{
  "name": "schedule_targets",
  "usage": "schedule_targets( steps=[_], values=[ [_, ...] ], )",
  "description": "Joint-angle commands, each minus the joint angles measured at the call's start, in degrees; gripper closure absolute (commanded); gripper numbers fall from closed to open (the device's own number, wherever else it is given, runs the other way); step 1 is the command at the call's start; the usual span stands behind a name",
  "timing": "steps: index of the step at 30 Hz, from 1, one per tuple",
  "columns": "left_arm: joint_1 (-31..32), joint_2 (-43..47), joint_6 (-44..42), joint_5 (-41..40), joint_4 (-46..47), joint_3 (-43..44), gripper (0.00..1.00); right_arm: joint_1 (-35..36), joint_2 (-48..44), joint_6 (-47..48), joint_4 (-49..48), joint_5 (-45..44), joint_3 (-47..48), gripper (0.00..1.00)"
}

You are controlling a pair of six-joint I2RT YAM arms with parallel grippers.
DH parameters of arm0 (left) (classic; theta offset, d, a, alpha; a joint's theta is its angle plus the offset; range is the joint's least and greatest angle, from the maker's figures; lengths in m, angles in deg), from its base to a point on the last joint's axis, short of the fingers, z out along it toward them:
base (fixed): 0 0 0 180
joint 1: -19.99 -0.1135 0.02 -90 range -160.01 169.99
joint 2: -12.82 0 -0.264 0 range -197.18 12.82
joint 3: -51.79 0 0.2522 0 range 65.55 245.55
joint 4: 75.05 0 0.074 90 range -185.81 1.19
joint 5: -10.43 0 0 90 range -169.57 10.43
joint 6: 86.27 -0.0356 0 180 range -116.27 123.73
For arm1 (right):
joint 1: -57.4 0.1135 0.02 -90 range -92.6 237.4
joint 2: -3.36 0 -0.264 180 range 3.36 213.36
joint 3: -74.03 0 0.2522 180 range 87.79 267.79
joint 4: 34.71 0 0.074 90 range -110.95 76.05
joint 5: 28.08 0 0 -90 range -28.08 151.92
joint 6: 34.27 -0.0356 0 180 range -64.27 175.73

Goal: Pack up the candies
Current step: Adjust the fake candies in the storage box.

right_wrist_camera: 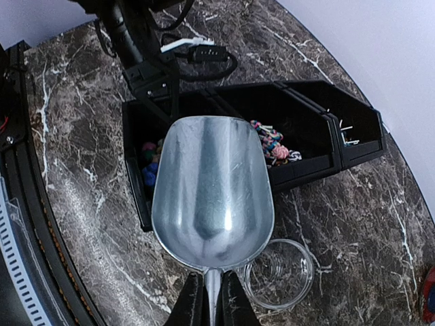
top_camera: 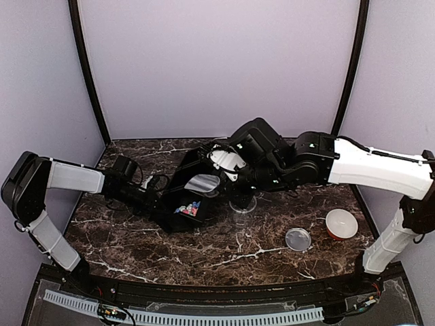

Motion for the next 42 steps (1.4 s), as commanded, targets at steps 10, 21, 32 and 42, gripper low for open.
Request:
schedule_targets(
  steps=[10, 21, 32, 42],
  values=[
    [1.67, 4.80, -9.58, -15.37, -11.07, 10.48, 1.00, -0.22, 10.68, 2.80, 9.74, -0.16, 8.62, 1.00],
    [4.99, 4.74, -12.82, -25.19, -17.36, 14.95, 1.00, 0.39, 19.71, 4.20, 12.82, -1.67, 15.45, 1.00],
    [5.81, 6.16, -15.68, -28.08, -16.15, 14.42, 1.00, 2.10, 25.60, 7.61, 18.05, -1.39, 20.29, 1.00],
    [6.71, 10.13, -17.02, -26.83, -12.32, 12.46, 1.00, 2.54, 32.76, 9.49, 20.99, 0.16, 28.24, 1.00]
  ],
)
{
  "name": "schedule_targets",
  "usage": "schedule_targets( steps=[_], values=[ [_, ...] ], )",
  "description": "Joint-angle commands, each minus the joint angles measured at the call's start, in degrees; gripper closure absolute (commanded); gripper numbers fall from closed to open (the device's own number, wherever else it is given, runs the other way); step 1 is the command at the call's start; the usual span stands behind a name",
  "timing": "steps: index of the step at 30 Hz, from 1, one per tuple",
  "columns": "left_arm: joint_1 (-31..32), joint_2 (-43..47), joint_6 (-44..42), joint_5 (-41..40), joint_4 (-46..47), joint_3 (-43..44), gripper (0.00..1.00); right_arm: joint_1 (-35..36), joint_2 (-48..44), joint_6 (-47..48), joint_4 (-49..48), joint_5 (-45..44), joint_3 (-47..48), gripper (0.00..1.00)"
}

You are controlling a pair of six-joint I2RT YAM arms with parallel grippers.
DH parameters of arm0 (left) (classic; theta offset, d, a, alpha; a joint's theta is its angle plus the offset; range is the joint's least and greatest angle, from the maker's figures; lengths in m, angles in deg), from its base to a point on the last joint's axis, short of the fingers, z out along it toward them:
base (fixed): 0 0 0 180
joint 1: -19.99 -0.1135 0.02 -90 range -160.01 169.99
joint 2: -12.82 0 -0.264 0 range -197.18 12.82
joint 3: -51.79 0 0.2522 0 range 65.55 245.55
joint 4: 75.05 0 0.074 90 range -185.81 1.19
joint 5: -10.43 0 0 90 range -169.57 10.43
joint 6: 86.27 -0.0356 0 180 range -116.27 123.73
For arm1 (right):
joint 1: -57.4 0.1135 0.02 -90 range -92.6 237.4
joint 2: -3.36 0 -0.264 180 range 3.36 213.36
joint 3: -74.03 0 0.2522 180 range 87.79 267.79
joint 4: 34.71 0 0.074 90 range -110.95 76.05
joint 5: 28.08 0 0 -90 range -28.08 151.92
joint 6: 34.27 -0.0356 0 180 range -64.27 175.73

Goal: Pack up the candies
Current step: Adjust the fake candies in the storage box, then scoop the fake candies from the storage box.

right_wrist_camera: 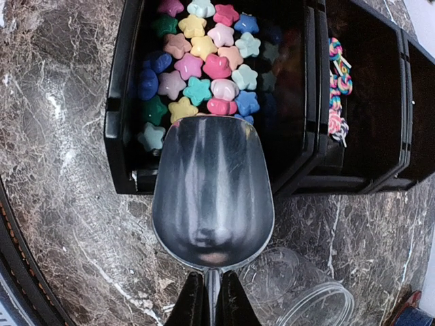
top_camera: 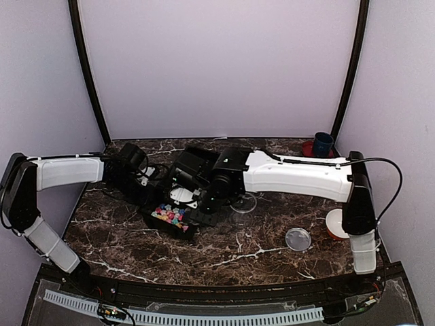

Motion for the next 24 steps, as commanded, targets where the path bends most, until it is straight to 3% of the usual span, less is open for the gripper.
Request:
schedule_targets(
  steps=[1, 10, 24],
  values=[
    [0.32, 6.84, -1.35, 4.44, 9.58, 0.85, 1.00, 0.46, 4.04, 1.34, 3.11, 1.08, 5.19, 1.00],
    [1.61, 9.52, -2.00, 3.47, 11.25, -0.59, 1.00, 0.47, 11.68, 0.44, 3.45, 2.48, 12.06, 1.00],
    [1.63, 12.48, -0.75, 3.12, 12.80, -1.91, 1.00, -0.19, 11.18, -7.34, -17.56, 2.11, 0.19, 1.00]
  ],
)
